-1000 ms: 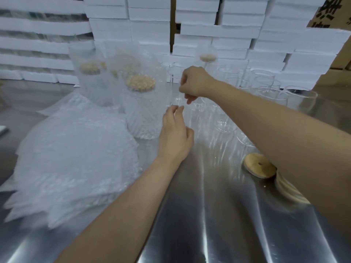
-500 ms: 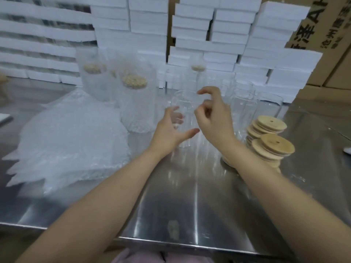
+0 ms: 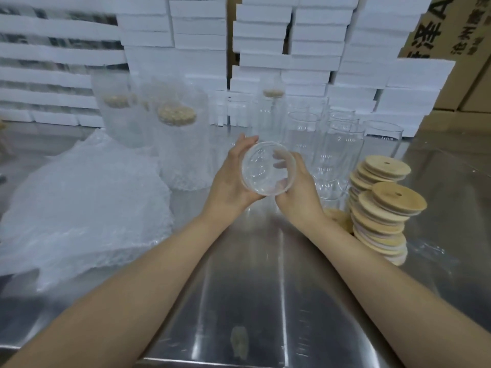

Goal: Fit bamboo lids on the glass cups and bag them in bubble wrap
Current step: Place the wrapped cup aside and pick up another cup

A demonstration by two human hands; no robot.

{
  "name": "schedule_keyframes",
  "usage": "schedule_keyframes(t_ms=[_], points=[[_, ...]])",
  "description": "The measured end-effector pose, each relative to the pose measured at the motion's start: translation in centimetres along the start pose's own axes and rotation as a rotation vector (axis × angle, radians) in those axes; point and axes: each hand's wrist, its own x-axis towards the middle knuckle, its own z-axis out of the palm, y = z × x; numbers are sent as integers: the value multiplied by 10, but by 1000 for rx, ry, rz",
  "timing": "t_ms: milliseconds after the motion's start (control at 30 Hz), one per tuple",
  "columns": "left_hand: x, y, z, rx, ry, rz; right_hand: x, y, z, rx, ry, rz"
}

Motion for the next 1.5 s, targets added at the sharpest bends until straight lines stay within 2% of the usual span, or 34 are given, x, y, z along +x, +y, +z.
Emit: schedule_keyframes(t_ms=[267,467,533,633,767,900,967,1067,1233,1500], points=[[2,-1,-2,-13,5,-22,-1,1,4,37,-19,-12],[1,3,-2,4,9,-59,-3,-1,3,140,-20,42],[0,3,-4,-37,20,-95,-1,-3,2,206,16,118],[0,9,-3,-249,24,-174,0,-9,2,397,92,264],[4,30,5,-672,24,-536,2,-13,-3,615,94,303],[3,38,3,-1068,-165,-852,4,-14,-4,633,112,342],[3,39,0,-1288,-194,-968,1,-15,-4,621,147,331],[6,38,-5,-1499,-201,-1013,-5,-15,-4,590,113,277],[12,36,-11,-1648,-112,-1012,-5,-18,2,539,-3,290],[9,26,-9,-1641,-114,-1038,-5,-21,2,553,-34,330]])
